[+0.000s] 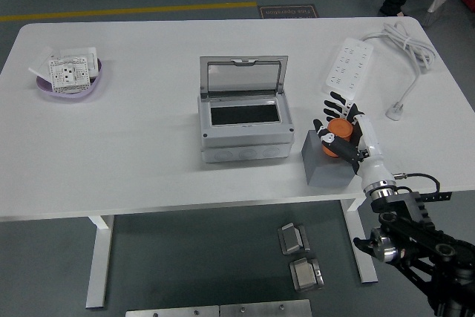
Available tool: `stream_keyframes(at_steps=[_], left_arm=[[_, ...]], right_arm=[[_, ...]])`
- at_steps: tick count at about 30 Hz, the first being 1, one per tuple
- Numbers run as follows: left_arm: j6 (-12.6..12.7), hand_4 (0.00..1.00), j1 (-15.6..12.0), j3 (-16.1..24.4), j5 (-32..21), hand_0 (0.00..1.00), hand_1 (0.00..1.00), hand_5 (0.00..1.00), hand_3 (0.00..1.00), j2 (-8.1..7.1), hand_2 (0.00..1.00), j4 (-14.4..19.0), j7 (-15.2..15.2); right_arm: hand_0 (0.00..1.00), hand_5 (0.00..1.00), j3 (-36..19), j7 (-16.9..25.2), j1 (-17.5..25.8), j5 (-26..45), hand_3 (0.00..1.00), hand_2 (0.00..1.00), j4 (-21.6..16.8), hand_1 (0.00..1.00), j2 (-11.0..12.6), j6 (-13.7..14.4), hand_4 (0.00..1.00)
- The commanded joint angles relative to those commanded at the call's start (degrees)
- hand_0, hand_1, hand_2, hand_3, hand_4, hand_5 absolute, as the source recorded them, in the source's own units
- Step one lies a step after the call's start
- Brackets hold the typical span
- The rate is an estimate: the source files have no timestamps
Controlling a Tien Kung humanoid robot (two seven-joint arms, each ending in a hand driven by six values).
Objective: Pick up the cylinder from the cube,place it in the box,flap close box
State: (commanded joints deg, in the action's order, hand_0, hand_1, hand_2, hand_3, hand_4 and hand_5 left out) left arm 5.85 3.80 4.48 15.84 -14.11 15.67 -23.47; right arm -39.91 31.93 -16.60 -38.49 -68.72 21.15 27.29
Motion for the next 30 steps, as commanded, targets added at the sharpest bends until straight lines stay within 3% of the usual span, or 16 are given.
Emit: stream_keyframes(at_steps=[23,24,30], left_arm=[[0.78,0.566,0.68,0.77,0.86,0.701,0.693,0.380,0.642,0.13,0.631,0.17,1.01],[0.82,0.565,0.73,0.82,0.93,0.701,0.692,0.378,0.640,0.11,0.628,0.19,1.05],[1.05,0.565,1.21,0.78,1.12,0.701,0.692,0.378,0.640,-0.09,0.628,0.23,1.32]], right_arm=[[0.807,0.115,0.89,-0.31,-0.48,0.31,0.857,0.781,0.38,0.788,0.45,0.40,0.727],[0.805,0.139,0.96,-0.32,-0.52,0.35,0.830,0.735,0.40,0.776,0.46,0.45,0.647],[0.805,0.139,1.52,-0.94,-0.74,0.36,0.830,0.735,0.40,0.776,0.60,0.52,0.647]])
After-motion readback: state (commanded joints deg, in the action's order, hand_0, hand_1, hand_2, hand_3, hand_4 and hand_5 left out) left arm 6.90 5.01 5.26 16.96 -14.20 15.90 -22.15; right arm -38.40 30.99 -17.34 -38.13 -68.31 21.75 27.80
